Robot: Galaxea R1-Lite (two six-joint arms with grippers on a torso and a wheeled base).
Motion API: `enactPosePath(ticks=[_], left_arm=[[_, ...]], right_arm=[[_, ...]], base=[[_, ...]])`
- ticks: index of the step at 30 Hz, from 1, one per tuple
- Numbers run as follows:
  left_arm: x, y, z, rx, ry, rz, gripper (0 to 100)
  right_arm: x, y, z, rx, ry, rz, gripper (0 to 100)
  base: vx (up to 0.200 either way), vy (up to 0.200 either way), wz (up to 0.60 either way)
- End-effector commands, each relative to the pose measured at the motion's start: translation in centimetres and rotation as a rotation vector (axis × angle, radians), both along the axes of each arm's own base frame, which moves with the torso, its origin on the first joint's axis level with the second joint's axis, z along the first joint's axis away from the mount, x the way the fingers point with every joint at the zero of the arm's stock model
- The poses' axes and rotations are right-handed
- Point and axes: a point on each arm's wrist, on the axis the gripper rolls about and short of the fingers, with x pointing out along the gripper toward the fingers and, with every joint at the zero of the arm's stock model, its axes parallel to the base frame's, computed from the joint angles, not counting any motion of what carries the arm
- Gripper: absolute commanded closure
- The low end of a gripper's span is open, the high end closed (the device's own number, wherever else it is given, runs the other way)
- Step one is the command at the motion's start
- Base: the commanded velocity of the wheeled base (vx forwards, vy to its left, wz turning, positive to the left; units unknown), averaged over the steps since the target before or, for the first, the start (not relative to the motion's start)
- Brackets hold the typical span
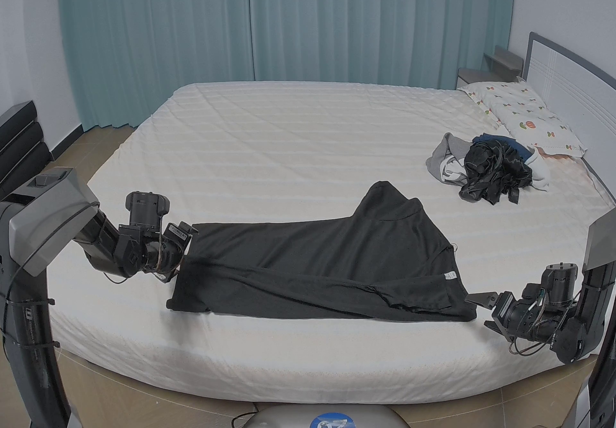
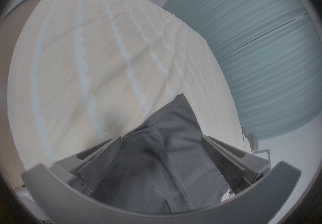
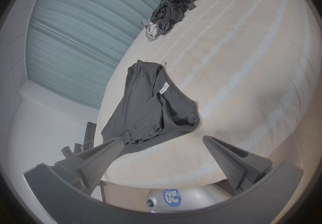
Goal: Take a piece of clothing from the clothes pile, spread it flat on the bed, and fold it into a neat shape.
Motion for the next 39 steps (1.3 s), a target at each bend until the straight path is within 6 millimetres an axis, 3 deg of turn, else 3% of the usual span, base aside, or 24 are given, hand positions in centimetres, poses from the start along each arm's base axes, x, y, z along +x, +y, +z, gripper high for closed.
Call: enactPosePath(ticks=[1, 9, 13, 16, 20, 39], left_arm=[[-3.0, 0.6, 1.5, -0.003, 0.015, -0.105, 0], [-6.6, 0.7, 2.4, 0.019, 0.044, -0.158, 0], [-7.2, 0.3, 2.0, 0.033, 0.065, -0.181, 0], [-9.3, 0.1, 0.4, 0.043, 0.142, -0.188, 0], [-10.4, 0.2, -0.6, 0.039, 0.178, -0.189, 0], [-8.4, -1.0, -3.3, 0.100, 0.123, -0.143, 0]], right_arm=[[-0.2, 0.0, 0.1, 0.000, 0.000, 0.000, 0], [-0.6, 0.1, 0.2, -0.002, -0.015, 0.003, 0], [-0.7, 0.5, 0.3, -0.001, -0.014, 0.019, 0], [-0.9, 0.9, 0.0, -0.014, 0.000, 0.025, 0], [-0.9, 1.3, -0.4, -0.016, 0.019, 0.039, 0], [-0.9, 1.4, -1.4, -0.019, 0.035, 0.039, 0]], base=[[0.000, 0.000, 0.00], [0.000, 0.000, 0.00], [0.000, 0.000, 0.00], [0.000, 0.000, 0.00], [0.000, 0.000, 0.00], [0.000, 0.000, 0.00]])
